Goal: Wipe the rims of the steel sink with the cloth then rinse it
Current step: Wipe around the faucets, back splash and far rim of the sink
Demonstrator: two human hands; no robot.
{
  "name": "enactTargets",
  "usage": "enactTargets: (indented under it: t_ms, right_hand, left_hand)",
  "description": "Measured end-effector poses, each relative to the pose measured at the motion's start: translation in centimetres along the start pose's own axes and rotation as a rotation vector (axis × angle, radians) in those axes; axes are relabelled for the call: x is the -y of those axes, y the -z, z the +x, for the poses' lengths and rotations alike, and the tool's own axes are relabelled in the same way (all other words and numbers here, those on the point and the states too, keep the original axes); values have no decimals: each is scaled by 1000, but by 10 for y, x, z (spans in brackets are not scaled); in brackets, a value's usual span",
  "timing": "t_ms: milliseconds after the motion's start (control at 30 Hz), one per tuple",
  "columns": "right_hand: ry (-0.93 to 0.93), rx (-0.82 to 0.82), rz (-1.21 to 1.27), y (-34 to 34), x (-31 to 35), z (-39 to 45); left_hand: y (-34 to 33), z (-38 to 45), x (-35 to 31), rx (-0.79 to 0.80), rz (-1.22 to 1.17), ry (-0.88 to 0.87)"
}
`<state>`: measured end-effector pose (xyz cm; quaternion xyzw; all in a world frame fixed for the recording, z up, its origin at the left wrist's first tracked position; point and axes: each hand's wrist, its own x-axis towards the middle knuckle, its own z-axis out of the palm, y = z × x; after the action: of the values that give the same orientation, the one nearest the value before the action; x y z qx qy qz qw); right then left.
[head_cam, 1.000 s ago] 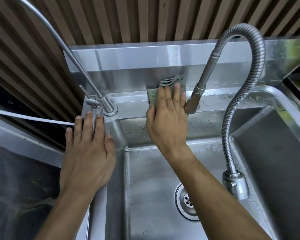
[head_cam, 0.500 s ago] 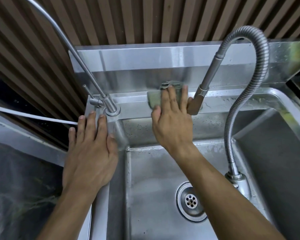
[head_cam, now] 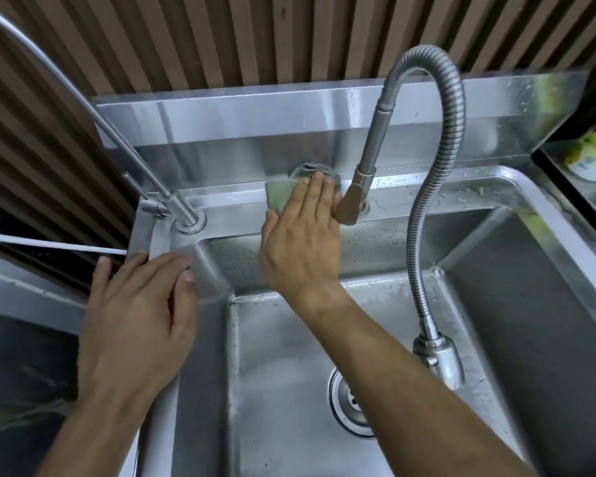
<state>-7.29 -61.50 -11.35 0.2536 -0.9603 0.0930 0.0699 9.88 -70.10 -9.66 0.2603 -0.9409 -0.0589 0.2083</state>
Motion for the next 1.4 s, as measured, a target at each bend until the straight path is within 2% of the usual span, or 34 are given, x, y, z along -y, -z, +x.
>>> enactTargets:
  t_ms: [200,300,400,500,633,767,967,1167,1333,1400]
  right_hand:
    - [-66,-2,-23,-1,2,-2]
    - [-78,48,-49,1,4,-4]
    - [-75,10,-23,4,8,-4]
    - [10,-4,38,1,-2,-5]
    - [4,-36,30,-3,-4,-3]
    - [-15,-81,59,-5,-4,-3]
    - [231,-124,146,-11,-36,-16]
    - [43,-196,188,-18,-16,-7]
    - [254,-222,122,-22,-43,-11]
    - [277,-234,155,-23,-47,-9]
  left_hand:
    - [-6,3,7,-14,-65,-136]
    - [-3,9,2,-24,-161,-167]
    - [5,41,-22,-89,-182,-262]
    - [4,93,-51,-89,-83,-344]
    - [-31,135,-59,-69,100,-348]
    - [-61,134,-44,-150,195,-337]
    - [-69,133,-43,-190,177,-341]
    - [-70,133,-43,-218,169,-361]
    - [-70,132,-43,-207,160,-365]
    - [-70,132,-42,-210,168,-364]
